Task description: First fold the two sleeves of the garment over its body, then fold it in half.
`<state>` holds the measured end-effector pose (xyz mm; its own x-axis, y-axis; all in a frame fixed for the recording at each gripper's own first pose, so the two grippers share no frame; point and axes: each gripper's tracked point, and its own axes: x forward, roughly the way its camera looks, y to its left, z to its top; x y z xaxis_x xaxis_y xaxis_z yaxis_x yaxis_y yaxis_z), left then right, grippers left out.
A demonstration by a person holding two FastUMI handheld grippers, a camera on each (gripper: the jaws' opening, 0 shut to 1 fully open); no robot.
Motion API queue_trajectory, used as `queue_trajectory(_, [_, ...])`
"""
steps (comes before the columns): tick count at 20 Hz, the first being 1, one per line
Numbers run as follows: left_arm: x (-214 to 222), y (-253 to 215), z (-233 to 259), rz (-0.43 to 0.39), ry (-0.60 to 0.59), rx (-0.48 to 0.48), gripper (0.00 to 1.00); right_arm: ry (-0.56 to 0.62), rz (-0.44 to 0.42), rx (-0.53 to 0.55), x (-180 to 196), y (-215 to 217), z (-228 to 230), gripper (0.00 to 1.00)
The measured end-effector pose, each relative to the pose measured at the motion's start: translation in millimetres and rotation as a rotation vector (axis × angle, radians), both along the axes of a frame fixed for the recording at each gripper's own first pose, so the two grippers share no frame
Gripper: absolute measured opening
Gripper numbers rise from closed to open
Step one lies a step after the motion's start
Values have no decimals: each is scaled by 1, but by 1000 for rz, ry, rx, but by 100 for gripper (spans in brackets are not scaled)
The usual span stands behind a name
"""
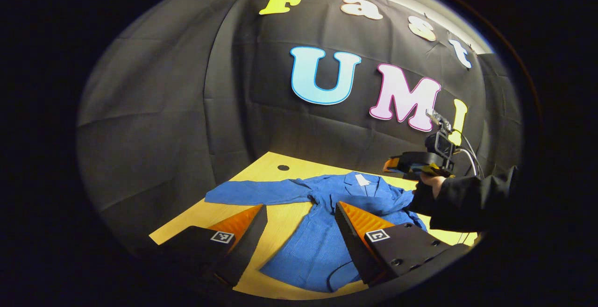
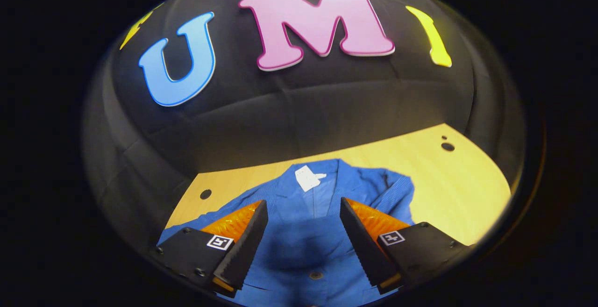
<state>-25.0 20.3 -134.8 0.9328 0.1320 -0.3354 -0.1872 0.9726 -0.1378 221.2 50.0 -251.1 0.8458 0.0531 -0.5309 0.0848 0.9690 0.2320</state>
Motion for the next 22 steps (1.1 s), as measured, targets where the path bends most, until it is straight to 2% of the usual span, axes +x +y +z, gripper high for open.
queue_trajectory(5, [-3,18,-1,-7,-9,10,84,-102,-13,-81,-29,-35,54,97])
queue_trajectory(10, [4,63,-8,-4,-4,85,85,-275,-26,-215,-77,-73,133,97])
queue_trajectory(16, [31,134,-19,36,39,157,85,-332,-41,-325,-153,-113,188,96])
queue_trajectory(21, [74,198,-75,135,192,196,84,-410,-79,-377,-209,-118,244,97])
queue_trajectory(22, [81,209,-91,152,240,185,85,-420,-67,-395,-214,-114,250,89])
